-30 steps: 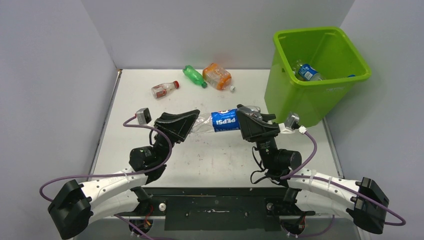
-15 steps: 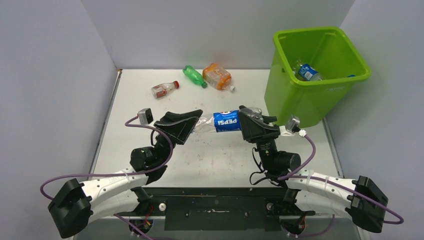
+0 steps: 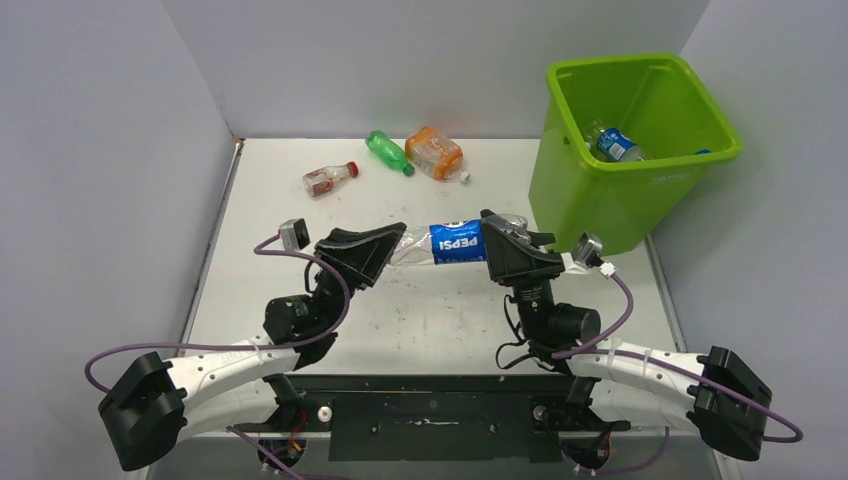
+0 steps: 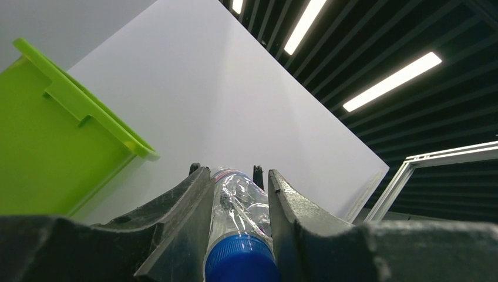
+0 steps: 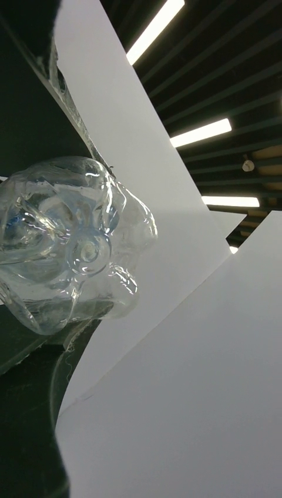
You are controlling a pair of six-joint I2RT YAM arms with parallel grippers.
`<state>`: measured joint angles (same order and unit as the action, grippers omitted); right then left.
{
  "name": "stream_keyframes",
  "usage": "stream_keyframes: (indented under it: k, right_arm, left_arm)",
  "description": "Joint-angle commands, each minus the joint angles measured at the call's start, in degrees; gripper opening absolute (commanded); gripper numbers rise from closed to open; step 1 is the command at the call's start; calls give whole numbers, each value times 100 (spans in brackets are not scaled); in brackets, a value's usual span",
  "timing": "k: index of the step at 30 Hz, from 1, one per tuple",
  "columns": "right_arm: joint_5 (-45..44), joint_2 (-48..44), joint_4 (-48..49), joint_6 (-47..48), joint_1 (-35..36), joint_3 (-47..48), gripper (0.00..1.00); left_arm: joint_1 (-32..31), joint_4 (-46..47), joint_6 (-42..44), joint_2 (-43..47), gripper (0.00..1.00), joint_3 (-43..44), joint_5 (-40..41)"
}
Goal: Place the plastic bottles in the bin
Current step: Pick up the plastic bottle at the center of the board.
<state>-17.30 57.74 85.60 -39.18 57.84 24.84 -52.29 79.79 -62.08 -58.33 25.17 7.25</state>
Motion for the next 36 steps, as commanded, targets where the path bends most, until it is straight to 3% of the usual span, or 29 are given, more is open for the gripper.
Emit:
stream_keyframes:
  k: [1,2,4,5,9,15,21,26,30,36]
  right_arm:
    - [6,-225,-234,339,-34,60,15]
    - [83,-388,-655,348,-36,107,27]
    - [170,-824,-1892,435,-39,312,58]
    - [159,-1088,-2772,487,-37,453,68]
    - [196,-1768,-4553,722,-36,813,97]
    - [209,-2560,-6709,1097,-36,1453,90]
    - [409,-3053,-8998,1712,-39,2521,90]
    - [924,-2857,-10585,2100,-39,3680,90]
    - [1549,-2477,-11216,2136,-36,4212,90]
    - [2421,-2023,-11278,2004,-37,4365,90]
  left_arm:
    - [-62,420,240,122,5,175,-65]
    - [-62,321,320,189,0,192,-47]
    - [-55,-44,500,375,0,227,-2]
    - [-53,-303,582,479,0,263,10]
    - [-4,-1262,871,775,0,470,-70]
    - [288,-2306,944,889,0,907,-673]
    - [1173,-3904,1081,933,0,1870,-2781]
    - [1673,-5082,1563,730,0,2701,-4452]
    - [1687,-5503,1933,547,0,3143,-5274]
    - [1687,-5224,1472,96,0,3357,-6302]
